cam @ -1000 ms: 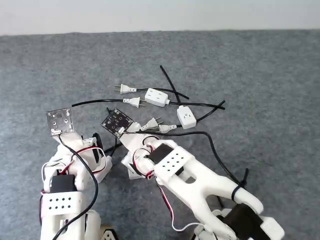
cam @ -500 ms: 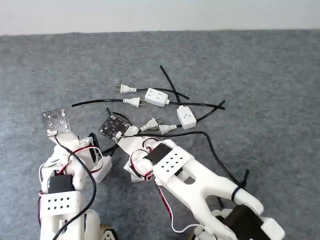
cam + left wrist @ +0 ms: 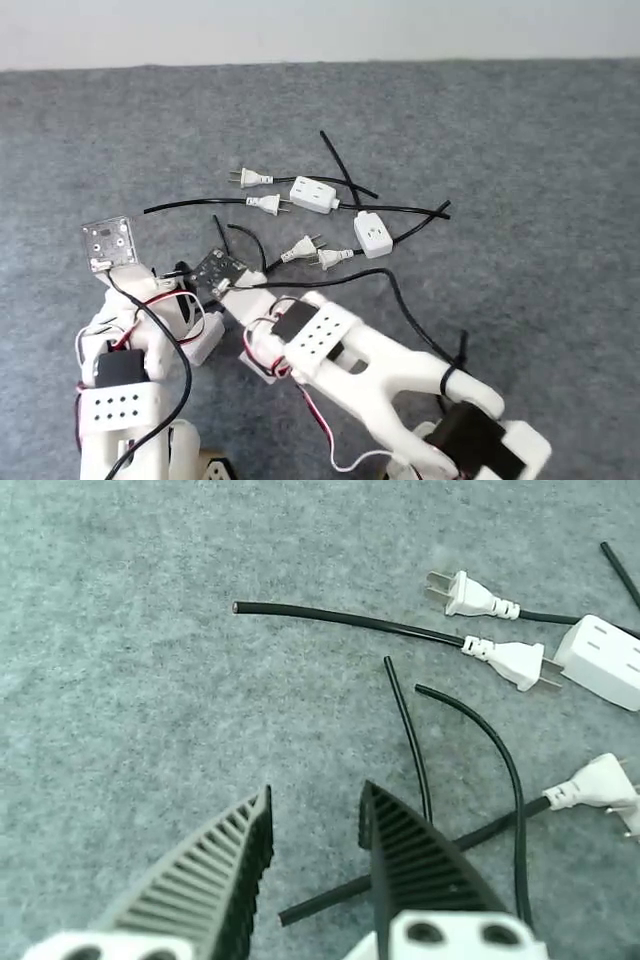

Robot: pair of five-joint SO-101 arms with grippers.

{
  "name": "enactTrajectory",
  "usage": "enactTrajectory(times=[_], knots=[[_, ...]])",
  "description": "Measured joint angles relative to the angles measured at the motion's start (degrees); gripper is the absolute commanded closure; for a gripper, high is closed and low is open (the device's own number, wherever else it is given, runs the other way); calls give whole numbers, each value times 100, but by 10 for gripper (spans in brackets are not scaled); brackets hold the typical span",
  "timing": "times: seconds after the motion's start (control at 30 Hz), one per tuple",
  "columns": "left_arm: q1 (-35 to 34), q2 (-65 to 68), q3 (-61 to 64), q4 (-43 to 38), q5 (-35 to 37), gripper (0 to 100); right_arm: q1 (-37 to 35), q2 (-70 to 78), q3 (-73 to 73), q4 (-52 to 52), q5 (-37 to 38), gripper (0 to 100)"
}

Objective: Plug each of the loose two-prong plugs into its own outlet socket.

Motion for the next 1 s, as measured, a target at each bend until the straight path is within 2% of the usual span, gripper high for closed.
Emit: enactTrajectory(times=[0.4, 0.47, 0.57, 0.63, 0.83, 1.0], knots=[[-44, 0, 0, -141, 0, 865, -105, 958, -1055, 527, -334, 759], [-220, 0, 0, -149, -26, 865, -132, 1169, -1310, 668, -334, 822], [-466, 0, 0, -316, -26, 865, -114, 1451, -1679, 914, -343, 998], [-589, 0, 0, -360, -26, 865, -88, 1582, -1829, 1002, -343, 969], [-651, 0, 0, -422, -26, 866, -53, 1767, -1855, 1011, -123, 989], [-651, 0, 0, -422, -26, 867, 316, 1433, -1670, 1090, -70, 990]])
